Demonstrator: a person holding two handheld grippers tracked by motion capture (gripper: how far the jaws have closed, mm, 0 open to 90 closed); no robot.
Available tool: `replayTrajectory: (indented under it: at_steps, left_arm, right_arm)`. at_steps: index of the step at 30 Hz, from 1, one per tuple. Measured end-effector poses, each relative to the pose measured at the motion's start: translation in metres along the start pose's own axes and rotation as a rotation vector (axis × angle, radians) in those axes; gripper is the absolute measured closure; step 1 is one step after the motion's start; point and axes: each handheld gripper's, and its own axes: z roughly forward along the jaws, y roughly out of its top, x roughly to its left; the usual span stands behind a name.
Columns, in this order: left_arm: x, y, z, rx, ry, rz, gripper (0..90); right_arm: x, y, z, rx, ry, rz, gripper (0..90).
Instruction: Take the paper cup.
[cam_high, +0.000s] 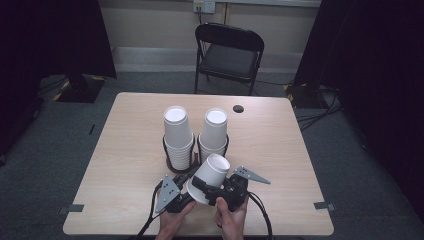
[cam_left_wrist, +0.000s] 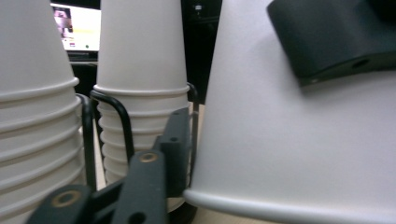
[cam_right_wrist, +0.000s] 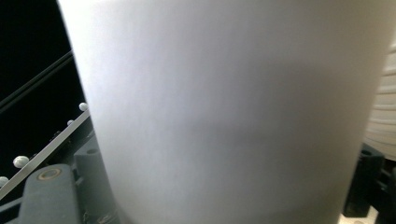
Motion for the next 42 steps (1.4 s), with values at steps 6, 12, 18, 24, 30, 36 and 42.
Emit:
replayTrajectory:
  at_steps: [6,12,18,24,30,36,42]
  left_arm:
    - [-0.001,0.001,-0.001,0.006,-0.029,-0.009,80.0]
    - [0.002,0.002,-0.004,0.034,-0.044,-0.013,82.5]
    - [0.005,0.001,-0.006,0.058,-0.061,-0.032,83.2]
    - [0.009,-0.004,-0.011,0.071,-0.081,-0.039,83.6]
    - [0.013,-0.003,-0.013,0.107,-0.117,-0.033,83.8]
    - [0.017,-0.004,-0.017,0.166,-0.14,-0.037,84.5]
    - [0.022,-0.003,-0.02,0.195,-0.125,-0.036,84.6]
  right_arm:
    - [-0.002,0.002,-0.002,-0.03,0.009,-0.006,12.9]
    - [-0.004,0.003,-0.005,-0.062,-0.002,-0.04,11.5]
    - [-0.006,0.006,-0.005,-0.057,-0.019,-0.063,10.3]
    - [-0.007,0.008,-0.007,-0.082,-0.047,-0.083,10.5]
    - [-0.01,0.011,-0.009,-0.085,-0.061,-0.106,9.8]
    - [-0.016,0.019,-0.008,-0.094,-0.085,-0.142,12.6]
    - [-0.021,0.023,-0.014,-0.105,-0.113,-0.15,12.7]
